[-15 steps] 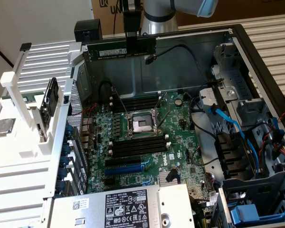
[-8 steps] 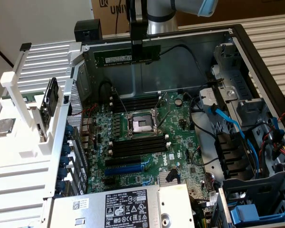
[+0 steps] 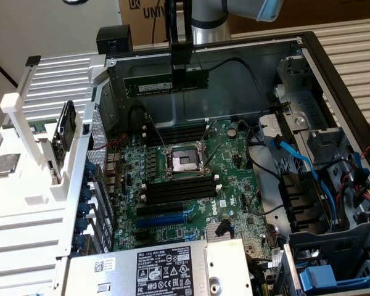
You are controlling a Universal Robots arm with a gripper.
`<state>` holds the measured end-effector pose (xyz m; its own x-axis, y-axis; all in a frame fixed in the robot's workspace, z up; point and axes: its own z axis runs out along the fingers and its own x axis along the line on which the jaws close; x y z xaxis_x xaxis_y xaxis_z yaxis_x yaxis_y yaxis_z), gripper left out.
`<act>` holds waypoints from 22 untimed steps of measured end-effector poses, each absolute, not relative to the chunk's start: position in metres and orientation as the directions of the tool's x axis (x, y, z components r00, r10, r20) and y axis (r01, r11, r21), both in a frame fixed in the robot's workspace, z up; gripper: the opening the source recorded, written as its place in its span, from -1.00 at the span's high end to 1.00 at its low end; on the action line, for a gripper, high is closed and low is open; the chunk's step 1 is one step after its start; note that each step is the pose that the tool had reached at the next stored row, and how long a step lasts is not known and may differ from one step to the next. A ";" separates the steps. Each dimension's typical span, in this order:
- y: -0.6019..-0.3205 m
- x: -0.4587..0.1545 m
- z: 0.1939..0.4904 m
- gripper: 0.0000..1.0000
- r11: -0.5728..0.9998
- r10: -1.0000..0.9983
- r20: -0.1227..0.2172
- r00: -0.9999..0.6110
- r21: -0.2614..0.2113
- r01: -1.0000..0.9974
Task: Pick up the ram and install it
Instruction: 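Pick up the ram and move it above insertion slot, then insert the ram into the slot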
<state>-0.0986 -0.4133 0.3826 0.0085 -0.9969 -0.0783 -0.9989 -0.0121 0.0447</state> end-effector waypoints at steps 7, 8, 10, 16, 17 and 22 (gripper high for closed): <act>-0.413 -0.098 0.368 0.75 -0.012 -0.997 -0.079 0.008 0.045 -0.999; -0.413 -0.098 0.366 0.75 -0.012 -0.997 -0.078 0.008 0.045 -0.999; -0.413 -0.098 0.366 0.75 -0.012 -0.997 -0.080 0.008 0.045 -0.999; -0.413 -0.098 0.366 0.75 -0.012 -0.997 -0.081 0.008 0.045 -0.999; -0.413 -0.098 0.366 0.75 -0.012 -0.997 -0.081 0.008 0.045 -0.999; -0.413 -0.098 0.366 0.75 -0.012 -0.997 -0.081 0.008 0.045 -0.999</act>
<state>-0.0976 -0.4133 0.3656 0.0083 -0.9967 -0.0807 -0.9989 -0.0119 0.0447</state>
